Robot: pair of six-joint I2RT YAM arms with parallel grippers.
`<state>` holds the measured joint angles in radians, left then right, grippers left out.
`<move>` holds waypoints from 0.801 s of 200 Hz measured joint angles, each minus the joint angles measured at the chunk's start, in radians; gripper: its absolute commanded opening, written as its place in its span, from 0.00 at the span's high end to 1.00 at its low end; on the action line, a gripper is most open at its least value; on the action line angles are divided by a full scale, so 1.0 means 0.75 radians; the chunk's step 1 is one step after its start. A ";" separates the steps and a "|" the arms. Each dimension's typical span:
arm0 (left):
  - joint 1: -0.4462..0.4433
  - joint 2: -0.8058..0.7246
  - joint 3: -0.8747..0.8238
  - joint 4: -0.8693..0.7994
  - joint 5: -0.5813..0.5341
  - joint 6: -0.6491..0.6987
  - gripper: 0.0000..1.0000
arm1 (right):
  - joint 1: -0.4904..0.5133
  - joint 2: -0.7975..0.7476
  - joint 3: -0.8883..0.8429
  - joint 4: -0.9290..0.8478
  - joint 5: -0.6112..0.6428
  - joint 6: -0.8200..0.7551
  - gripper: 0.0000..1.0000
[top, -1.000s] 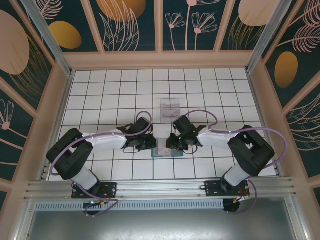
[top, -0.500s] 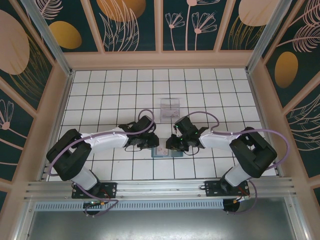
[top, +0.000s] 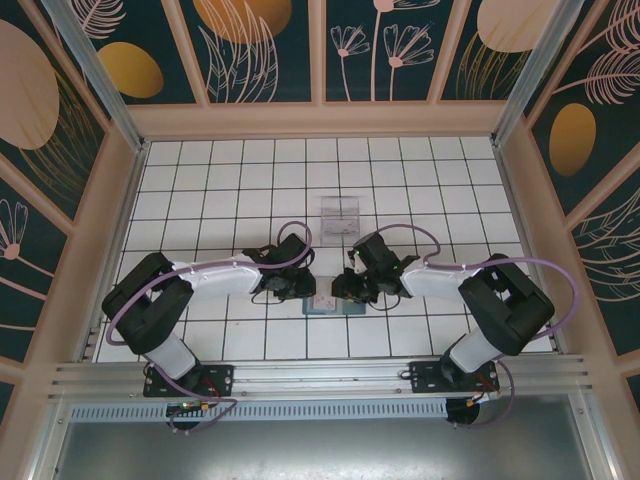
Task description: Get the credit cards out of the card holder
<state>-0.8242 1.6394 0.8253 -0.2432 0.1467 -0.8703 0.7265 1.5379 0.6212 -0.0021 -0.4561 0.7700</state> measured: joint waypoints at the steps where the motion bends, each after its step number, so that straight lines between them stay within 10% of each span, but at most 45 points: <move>1: 0.000 0.001 0.000 0.000 0.000 0.001 0.75 | -0.001 0.000 0.000 0.002 -0.001 -0.001 0.73; 160: -0.002 0.020 0.030 -0.041 -0.012 0.044 0.75 | -0.044 0.025 -0.178 0.370 -0.128 0.103 0.92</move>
<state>-0.8253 1.6547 0.8478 -0.2737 0.1375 -0.8375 0.6933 1.5570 0.4881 0.2756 -0.5518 0.8471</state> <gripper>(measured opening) 0.247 0.100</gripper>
